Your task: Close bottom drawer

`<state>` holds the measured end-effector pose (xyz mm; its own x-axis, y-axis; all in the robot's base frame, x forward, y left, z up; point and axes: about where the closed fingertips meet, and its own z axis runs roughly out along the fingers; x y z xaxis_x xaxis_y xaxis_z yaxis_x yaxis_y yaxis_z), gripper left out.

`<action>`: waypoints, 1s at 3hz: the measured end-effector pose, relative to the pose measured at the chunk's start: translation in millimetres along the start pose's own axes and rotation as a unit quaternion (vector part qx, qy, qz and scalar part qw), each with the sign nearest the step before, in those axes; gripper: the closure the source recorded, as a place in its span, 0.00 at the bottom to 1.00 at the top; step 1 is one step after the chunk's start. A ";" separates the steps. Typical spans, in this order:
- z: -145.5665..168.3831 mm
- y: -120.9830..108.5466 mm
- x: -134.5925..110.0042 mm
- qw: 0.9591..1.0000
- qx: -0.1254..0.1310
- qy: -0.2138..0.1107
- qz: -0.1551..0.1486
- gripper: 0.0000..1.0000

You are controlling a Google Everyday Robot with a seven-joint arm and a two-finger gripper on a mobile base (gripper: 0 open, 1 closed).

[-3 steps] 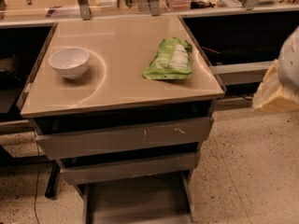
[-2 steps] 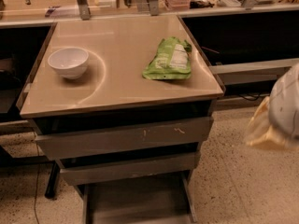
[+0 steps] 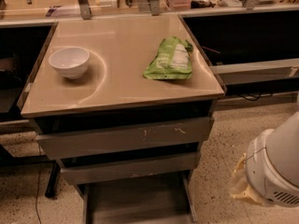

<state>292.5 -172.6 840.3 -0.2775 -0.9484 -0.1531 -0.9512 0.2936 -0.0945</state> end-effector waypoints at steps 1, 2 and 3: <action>0.0 0.0 0.0 1.000 0.000 0.000 0.000 1.00; 42.5 10.0 8.8 1.000 -0.021 0.004 0.022 1.00; 128.2 23.2 27.3 0.996 -0.050 0.020 0.069 1.00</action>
Offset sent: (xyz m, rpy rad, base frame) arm -0.0294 -0.0011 -0.2009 0.0425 0.2223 -0.1777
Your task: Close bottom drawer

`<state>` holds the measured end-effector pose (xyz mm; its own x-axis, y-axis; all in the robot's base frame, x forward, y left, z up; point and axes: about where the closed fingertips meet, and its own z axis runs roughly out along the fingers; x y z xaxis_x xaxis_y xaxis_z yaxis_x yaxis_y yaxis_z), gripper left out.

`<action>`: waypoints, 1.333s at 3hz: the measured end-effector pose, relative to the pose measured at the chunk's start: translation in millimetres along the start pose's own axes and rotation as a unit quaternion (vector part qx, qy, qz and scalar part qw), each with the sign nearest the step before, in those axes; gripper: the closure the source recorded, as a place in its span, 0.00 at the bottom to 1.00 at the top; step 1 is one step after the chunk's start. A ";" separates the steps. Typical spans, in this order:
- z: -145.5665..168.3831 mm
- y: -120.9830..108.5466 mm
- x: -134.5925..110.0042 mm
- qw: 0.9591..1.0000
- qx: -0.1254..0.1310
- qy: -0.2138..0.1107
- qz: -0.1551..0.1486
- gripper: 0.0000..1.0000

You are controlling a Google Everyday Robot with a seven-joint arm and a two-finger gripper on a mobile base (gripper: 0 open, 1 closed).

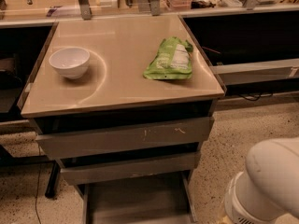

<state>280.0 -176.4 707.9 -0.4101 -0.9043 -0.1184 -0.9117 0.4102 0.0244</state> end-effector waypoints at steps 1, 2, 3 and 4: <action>19.1 -0.5 4.5 1.000 0.000 -0.003 0.025 1.00; 17.7 -0.9 3.8 1.000 0.000 -0.003 0.024 1.00; 41.5 6.1 3.9 0.999 -0.023 -0.016 0.027 1.00; 112.4 24.6 10.8 0.997 -0.069 -0.013 0.040 1.00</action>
Offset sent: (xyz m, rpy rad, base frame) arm -0.0019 -0.0025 -0.0223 0.0070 0.0091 -0.0523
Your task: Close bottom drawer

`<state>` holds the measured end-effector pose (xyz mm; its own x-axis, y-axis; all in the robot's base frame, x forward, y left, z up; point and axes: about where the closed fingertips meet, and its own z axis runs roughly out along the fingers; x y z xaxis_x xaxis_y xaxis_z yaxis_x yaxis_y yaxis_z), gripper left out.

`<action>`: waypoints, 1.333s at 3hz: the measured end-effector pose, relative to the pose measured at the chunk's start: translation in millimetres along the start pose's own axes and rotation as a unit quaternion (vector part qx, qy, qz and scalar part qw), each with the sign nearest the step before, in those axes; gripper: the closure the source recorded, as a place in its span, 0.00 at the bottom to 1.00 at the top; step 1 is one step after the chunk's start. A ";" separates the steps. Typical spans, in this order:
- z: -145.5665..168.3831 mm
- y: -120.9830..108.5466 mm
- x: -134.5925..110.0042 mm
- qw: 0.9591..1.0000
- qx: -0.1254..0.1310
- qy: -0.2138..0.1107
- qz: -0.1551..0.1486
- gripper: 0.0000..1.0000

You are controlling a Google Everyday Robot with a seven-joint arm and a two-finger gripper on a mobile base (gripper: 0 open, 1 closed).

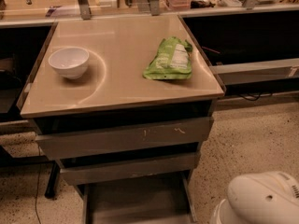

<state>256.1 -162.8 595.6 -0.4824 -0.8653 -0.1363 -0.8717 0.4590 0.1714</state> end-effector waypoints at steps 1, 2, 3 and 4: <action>86.4 -2.9 16.1 0.999 -0.032 0.006 0.038 1.00; 155.2 -7.3 27.0 0.996 -0.054 0.009 0.071 1.00; 177.4 2.3 29.3 0.994 -0.077 0.008 0.080 1.00; 175.1 1.8 29.2 0.994 -0.075 0.008 0.079 1.00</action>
Offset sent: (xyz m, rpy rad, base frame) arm -0.0329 0.0120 -0.2510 0.0545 0.2234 -0.1970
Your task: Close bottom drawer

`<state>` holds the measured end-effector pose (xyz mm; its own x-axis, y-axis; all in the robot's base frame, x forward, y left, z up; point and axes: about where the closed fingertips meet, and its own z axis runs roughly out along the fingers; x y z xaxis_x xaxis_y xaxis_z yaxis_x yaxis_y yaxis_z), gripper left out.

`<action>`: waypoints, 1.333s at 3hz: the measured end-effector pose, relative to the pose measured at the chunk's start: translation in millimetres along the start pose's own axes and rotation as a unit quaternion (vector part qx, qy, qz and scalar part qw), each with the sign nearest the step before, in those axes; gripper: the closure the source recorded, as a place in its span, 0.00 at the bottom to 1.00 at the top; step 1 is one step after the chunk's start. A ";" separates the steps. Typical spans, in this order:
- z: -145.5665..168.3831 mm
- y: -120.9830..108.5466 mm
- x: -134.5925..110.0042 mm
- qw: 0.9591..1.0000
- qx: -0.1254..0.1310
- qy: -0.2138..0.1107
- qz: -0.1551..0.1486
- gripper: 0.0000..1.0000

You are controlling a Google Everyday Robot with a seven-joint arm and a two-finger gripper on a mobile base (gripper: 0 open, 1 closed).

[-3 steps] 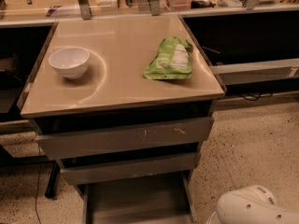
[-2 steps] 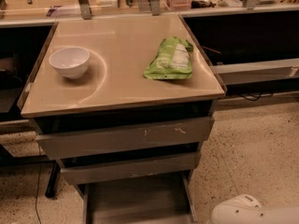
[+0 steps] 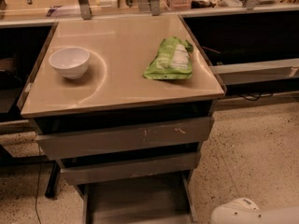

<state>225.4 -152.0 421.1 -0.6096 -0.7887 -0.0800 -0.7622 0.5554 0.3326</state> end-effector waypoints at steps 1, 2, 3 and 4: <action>25.6 -5.7 -4.7 1.000 -0.019 -0.016 0.011 1.00; 67.3 -53.1 -36.5 0.997 -0.024 -0.059 0.040 1.00; 118.2 -89.7 -58.6 0.994 -0.036 -0.084 0.066 1.00; 178.5 -98.9 -64.3 0.990 -0.064 -0.083 0.097 1.00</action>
Offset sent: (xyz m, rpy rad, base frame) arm 0.0709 0.0529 -0.2031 0.2409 0.1187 -0.2440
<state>301.1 -109.2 225.6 -0.7772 -0.6102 -0.1535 -0.6003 0.6460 0.4716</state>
